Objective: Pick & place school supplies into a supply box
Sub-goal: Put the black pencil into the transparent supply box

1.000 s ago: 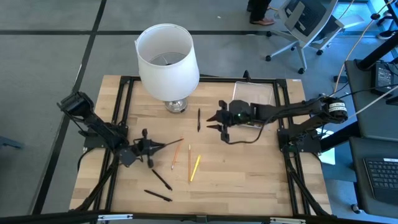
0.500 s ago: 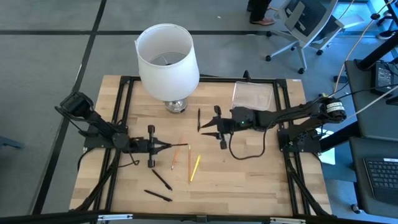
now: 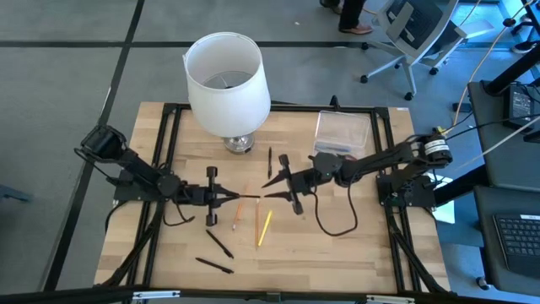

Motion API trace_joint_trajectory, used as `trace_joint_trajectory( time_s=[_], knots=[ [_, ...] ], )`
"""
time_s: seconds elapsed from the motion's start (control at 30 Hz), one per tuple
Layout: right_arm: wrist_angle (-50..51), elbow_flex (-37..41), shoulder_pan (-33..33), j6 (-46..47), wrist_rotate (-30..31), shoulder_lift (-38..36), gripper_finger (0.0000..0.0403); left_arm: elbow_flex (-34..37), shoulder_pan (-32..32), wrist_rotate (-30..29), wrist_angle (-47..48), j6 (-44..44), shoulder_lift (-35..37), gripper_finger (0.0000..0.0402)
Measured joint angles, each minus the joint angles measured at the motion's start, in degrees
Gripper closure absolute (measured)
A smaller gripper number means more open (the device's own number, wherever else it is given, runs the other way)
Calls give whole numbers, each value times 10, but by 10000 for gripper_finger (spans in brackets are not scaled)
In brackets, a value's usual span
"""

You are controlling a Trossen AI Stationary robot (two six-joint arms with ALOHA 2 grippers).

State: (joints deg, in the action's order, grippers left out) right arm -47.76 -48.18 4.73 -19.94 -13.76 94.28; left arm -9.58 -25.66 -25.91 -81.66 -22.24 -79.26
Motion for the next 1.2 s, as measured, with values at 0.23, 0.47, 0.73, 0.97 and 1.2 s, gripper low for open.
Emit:
trace_joint_trajectory(
  time_s=[0.23,0.47,0.73,0.97,1.2],
  knots=[
    [-48,-11,0,1,-28,28,274,-24,27,35,18,0,0,390],
    [-47,-57,1,1,-45,56,274,-36,50,53,43,0,0,392],
    [-28,-64,1,2,-45,56,299,-36,50,54,43,0,0,390],
    [-27,-64,1,-1,-41,56,360,-36,49,55,44,1,0,386],
    [-14,-64,1,0,-39,56,375,-36,49,59,73,1,0,365]
  ],
)
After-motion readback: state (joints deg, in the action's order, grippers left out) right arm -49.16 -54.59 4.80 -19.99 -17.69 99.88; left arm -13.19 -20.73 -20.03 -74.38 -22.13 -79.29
